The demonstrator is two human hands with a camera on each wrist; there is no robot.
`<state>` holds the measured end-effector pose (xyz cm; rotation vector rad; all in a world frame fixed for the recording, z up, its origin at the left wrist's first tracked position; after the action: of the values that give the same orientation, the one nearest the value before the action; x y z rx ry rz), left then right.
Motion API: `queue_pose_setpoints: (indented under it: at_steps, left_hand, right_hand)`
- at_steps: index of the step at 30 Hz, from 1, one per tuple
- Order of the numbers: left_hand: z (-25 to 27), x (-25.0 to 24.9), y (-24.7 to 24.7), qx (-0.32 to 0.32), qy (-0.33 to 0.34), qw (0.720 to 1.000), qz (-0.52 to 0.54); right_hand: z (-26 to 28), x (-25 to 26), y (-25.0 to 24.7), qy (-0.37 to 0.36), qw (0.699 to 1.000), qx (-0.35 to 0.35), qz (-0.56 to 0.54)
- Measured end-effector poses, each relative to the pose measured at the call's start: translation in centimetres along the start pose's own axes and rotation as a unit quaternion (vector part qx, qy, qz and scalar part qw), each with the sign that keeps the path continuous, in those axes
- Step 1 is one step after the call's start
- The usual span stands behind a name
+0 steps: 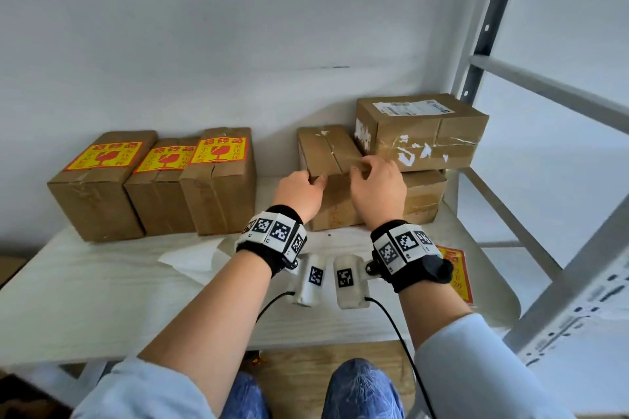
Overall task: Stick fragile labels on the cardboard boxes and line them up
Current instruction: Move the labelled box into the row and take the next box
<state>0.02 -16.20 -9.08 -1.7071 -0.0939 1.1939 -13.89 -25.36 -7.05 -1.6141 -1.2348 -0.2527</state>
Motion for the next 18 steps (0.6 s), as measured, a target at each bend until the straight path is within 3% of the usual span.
queue_pose_setpoints:
  at_steps: [7, 10, 13, 18]
  left_hand:
    - [2.2, 0.3, -1.9, -0.019, 0.039, 0.996, 0.076]
    - [4.1, -0.1, -3.1, -0.019, 0.079, 0.983, 0.163]
    - [6.1, -0.9, -4.1, -0.008, 0.133, 0.967, 0.217]
    - [8.7, -3.0, -3.8, 0.035, 0.214, 0.972, 0.093]
  right_hand:
    - [1.4, 1.1, -0.9, 0.033, 0.997, -0.027, -0.071]
    - [2.1, 1.0, -1.0, 0.077, 0.989, -0.024, -0.126]
    - [3.0, 0.4, -0.8, 0.143, 0.960, -0.013, -0.242]
    - [6.0, -0.5, 1.3, 0.249, 0.894, 0.021, -0.373]
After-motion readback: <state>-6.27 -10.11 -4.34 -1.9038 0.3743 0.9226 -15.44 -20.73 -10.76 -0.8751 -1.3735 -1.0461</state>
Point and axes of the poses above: each hand's wrist, its own z-axis away from the middle knuckle, its own y-axis out of the palm, x = y × z, the point moved 9 cm from there along -z, towards the middle knuckle, and after that the axes turned 7 degrees about -y, right-handed, at the moved point
